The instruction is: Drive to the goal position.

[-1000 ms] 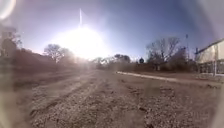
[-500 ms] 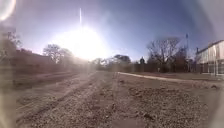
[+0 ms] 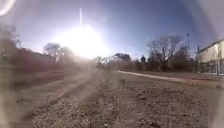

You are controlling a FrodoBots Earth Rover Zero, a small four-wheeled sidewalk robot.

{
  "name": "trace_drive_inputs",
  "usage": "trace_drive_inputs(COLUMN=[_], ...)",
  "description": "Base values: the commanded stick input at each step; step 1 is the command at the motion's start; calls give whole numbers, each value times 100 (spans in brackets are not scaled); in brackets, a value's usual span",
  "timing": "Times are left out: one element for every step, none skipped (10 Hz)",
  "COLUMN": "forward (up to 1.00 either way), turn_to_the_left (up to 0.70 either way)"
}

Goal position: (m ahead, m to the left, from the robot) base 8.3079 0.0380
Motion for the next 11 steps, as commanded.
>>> trace_drive_inputs(forward=[50, 50, 50, 50, 50, 50, 50, 50, 50, 50, 50], turn_to_the_left=[0, 0, 0, 0, 0, 0, 0, 0, 0, 0, 0])
